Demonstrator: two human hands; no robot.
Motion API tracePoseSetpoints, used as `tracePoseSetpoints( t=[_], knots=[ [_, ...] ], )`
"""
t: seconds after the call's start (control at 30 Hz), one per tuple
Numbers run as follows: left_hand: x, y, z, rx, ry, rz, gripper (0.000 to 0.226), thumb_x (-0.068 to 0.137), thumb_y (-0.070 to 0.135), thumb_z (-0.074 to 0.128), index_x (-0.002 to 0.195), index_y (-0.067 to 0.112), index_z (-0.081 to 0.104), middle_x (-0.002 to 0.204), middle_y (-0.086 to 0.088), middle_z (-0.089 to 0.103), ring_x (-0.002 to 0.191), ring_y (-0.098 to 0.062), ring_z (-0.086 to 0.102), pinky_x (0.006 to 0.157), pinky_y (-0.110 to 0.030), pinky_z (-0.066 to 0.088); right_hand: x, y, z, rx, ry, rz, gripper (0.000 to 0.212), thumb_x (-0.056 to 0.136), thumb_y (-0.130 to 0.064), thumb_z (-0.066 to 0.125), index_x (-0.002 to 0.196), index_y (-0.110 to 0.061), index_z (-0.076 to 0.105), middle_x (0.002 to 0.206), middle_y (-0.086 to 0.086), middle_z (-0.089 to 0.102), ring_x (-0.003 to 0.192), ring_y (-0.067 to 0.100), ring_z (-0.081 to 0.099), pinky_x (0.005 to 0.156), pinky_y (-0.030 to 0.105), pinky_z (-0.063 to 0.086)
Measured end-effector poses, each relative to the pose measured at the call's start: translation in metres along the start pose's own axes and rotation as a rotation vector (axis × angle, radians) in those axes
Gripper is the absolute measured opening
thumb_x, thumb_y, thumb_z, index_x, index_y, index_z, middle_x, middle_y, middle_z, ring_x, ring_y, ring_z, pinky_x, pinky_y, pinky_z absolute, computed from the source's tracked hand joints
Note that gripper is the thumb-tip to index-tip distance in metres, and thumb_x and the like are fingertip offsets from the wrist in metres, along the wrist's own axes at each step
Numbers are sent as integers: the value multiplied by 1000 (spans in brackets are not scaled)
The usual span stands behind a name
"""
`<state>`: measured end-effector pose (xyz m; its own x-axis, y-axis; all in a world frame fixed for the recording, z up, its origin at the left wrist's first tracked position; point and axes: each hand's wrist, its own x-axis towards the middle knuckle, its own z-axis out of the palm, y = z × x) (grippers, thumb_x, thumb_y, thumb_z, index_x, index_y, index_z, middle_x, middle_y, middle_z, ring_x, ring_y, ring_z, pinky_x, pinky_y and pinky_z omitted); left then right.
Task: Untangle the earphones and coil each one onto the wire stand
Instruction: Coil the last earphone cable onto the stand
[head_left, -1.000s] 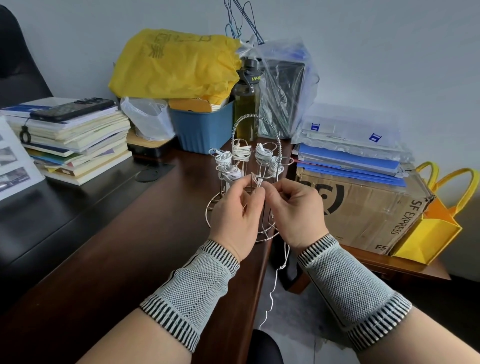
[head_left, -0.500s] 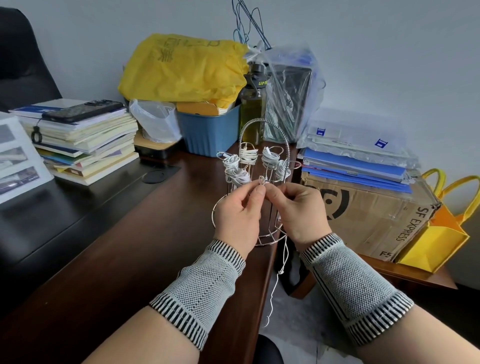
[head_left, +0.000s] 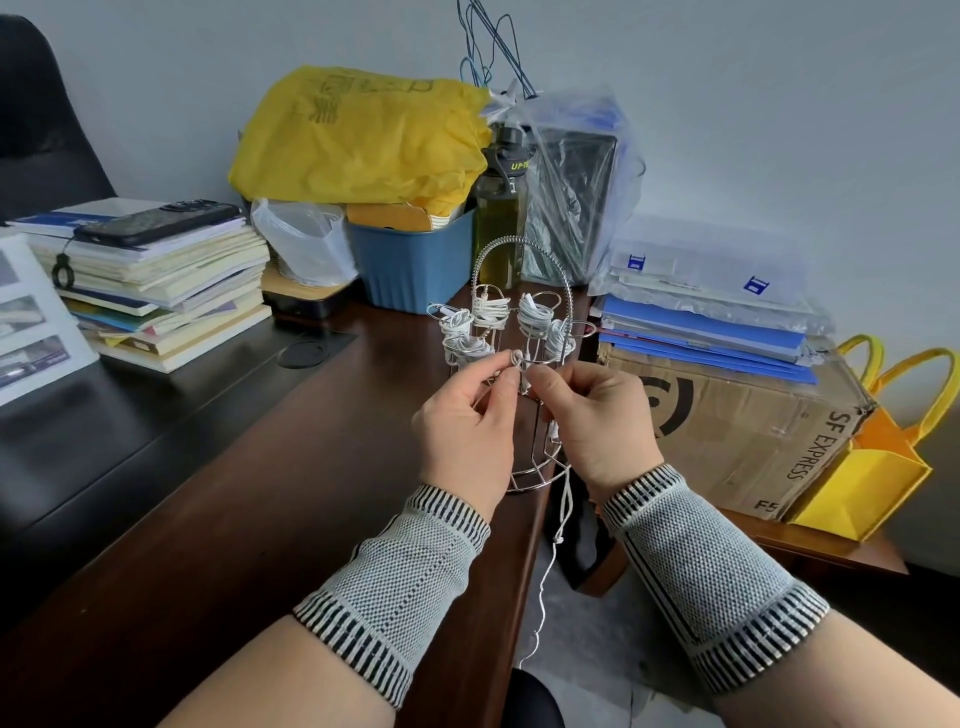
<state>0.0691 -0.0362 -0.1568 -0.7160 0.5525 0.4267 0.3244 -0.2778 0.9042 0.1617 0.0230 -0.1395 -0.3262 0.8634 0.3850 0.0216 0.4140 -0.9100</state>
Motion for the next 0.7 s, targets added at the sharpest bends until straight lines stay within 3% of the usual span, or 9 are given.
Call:
tracePoseSetpoints(
  t=[0.13, 0.33, 0.4, 0.47, 0.53, 0.7],
  knots=[
    [1, 1, 0, 16, 15, 43, 14, 89, 12, 68, 97, 21, 75, 82, 21, 69, 79, 6, 66, 74, -10, 51, 0, 1, 1, -11, 4, 8, 41, 87, -25, 69, 58, 2, 57, 53, 10, 52, 49, 15, 42, 53, 27, 38],
    [1, 0, -1, 30, -1, 21, 16, 90, 17, 67, 100, 27, 74, 91, 16, 72, 85, 1, 67, 80, -16, 52, 0, 4, -2, 6, -12, 25, 43, 87, -28, 69, 60, 3, 57, 54, 18, 54, 50, 18, 45, 53, 30, 41],
    [1, -1, -1, 78, -25, 5, 20, 91, 25, 65, 109, 24, 74, 93, 10, 74, 80, -2, 65, 82, -20, 53, -2, 8, -6, 8, -12, 41, 44, 86, -31, 70, 56, -2, 55, 49, 8, 50, 46, 13, 42, 50, 26, 38],
    [0, -1, -1, 84, -66, -27, 24, 92, 28, 62, 114, 23, 72, 72, 7, 70, 61, -2, 55, 70, -23, 52, -3, 11, -11, 54, -22, 89, 42, 85, -32, 71, 54, -9, 54, 44, -3, 46, 40, 9, 38, 46, 24, 35],
    [-1, 0, 0, 64, -98, -73, 22, 94, 27, 60, 112, 20, 72, 49, 8, 55, 47, -1, 47, 57, -19, 46, -4, 13, -17, 151, -69, 166, 35, 83, -29, 70, 60, -8, 56, 42, -8, 44, 37, 6, 36, 41, 20, 33],
    [1, 4, -1, 25, -105, -115, 20, 96, 24, 60, 85, 12, 72, 41, 10, 43, 40, -3, 39, 45, -12, 36, -5, 25, -37, 368, -206, 363, 28, 71, -25, 69, 76, 1, 63, 50, -1, 36, 42, 10, 24, 41, 20, 21]
  ],
)
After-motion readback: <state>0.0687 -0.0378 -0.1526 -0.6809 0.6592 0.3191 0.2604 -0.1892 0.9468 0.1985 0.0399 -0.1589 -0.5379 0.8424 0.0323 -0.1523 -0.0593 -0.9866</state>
